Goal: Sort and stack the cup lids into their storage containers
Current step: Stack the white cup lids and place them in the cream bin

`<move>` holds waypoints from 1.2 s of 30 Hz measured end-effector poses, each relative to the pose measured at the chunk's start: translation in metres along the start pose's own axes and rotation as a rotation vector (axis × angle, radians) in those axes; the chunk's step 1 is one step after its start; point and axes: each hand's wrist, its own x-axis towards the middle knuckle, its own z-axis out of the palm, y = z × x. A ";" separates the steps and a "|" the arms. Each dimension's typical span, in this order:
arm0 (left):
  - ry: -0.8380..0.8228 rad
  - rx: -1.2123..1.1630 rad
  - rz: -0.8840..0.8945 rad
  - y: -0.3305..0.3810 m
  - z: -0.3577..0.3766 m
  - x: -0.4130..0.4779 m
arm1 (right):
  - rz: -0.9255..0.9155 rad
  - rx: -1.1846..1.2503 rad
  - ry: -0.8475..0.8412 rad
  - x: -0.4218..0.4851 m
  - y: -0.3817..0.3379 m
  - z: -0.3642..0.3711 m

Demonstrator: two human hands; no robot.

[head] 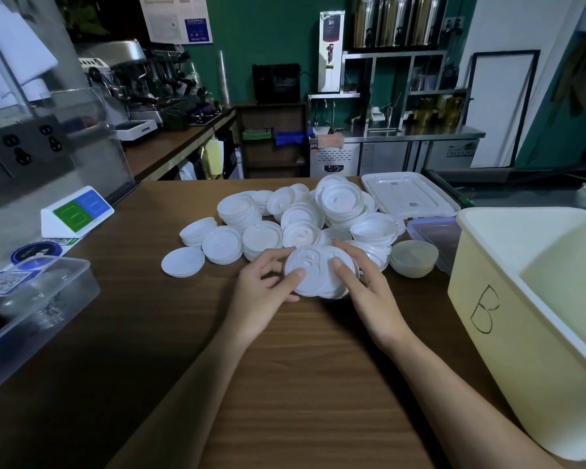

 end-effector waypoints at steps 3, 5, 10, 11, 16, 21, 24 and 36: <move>0.014 0.100 0.048 -0.004 0.001 0.000 | -0.002 -0.016 -0.019 -0.001 -0.003 0.001; 0.006 0.106 0.043 -0.006 0.002 -0.001 | -0.008 -0.043 -0.035 -0.002 -0.001 0.002; 0.060 0.141 0.071 -0.012 0.009 -0.002 | -0.014 -0.048 -0.051 -0.001 0.002 0.001; 0.076 0.139 0.067 -0.013 0.010 -0.001 | -0.020 -0.040 -0.053 -0.001 0.002 0.001; 0.111 0.108 0.065 -0.016 0.008 0.003 | -0.046 0.010 -0.063 0.000 0.002 0.003; -0.125 0.066 -0.066 -0.015 0.005 0.004 | -0.032 0.071 -0.090 0.000 0.001 0.003; -0.153 0.053 -0.077 -0.013 0.005 0.003 | 0.004 0.104 -0.107 -0.001 0.001 0.004; 0.143 0.562 0.298 -0.018 -0.012 0.014 | 0.028 0.000 -0.114 -0.004 0.000 0.003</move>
